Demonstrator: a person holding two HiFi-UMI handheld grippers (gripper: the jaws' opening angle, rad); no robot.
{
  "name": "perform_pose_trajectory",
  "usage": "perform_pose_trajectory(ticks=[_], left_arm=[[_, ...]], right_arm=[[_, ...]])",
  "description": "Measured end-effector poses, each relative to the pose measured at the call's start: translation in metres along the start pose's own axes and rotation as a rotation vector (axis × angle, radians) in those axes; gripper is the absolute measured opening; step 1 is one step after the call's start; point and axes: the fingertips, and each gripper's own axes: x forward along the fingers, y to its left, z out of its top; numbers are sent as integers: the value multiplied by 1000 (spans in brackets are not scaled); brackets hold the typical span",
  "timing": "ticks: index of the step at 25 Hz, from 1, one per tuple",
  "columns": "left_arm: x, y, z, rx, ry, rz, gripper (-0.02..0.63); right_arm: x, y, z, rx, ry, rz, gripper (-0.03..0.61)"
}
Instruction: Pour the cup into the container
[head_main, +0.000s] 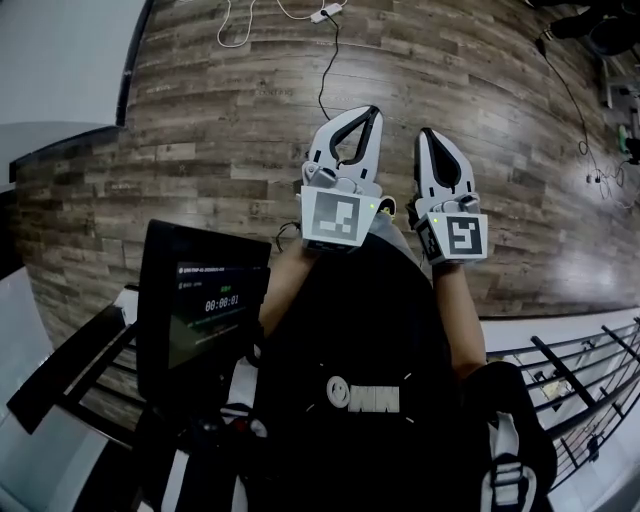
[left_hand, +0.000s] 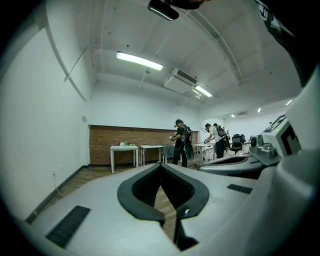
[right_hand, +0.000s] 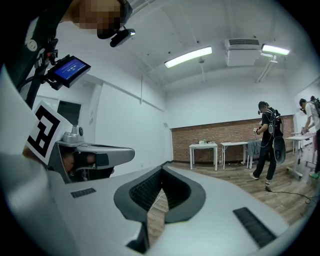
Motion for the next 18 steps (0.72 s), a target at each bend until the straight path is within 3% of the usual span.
perform_pose_trajectory(ticks=[18], left_arm=[[27,-11,20,99,-6,-26,0]], right_arm=[[16,-29,30,-45,-19,-157,5]])
